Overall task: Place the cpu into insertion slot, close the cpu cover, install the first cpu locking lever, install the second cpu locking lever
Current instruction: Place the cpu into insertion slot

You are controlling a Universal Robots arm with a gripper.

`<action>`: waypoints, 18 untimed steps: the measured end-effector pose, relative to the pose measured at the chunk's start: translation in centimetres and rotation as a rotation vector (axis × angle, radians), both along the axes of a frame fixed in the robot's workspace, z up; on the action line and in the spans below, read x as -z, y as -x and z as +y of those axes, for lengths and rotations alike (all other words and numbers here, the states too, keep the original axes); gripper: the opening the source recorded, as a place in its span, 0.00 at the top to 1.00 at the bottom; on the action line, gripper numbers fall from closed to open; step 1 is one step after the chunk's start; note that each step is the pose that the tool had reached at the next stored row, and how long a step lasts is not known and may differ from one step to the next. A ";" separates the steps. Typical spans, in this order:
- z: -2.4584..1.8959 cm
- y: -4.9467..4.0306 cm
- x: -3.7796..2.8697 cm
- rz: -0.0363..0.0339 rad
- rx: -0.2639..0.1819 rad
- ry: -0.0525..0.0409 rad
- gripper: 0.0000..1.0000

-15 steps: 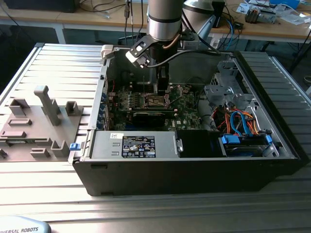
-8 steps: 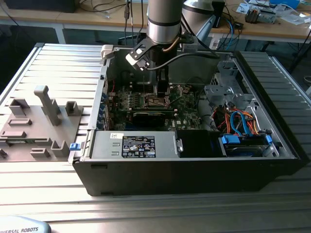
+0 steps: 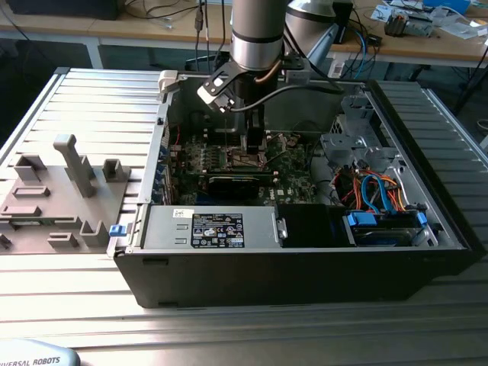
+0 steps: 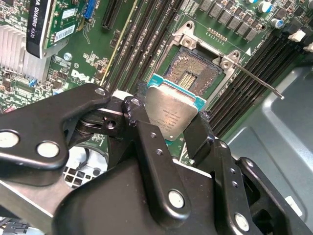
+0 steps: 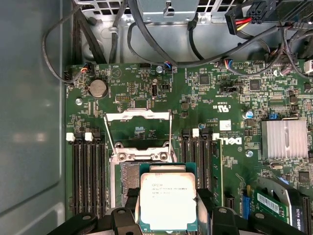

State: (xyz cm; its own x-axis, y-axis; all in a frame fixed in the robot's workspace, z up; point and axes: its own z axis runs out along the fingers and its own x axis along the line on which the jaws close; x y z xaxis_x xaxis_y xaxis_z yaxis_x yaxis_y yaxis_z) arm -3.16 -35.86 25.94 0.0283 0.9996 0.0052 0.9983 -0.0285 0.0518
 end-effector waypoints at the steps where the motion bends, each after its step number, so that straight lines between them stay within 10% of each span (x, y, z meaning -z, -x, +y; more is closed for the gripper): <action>1: 0.00 0.00 0.04 0.0000 0.000 0.0000 0.46; 18: 0.00 0.00 0.42 0.0000 0.000 0.0000 0.46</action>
State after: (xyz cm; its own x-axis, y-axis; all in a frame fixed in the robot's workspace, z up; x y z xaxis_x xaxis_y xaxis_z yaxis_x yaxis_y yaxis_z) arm -3.16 -35.86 25.52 0.0283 0.9996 0.0052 0.9982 -0.0285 0.0519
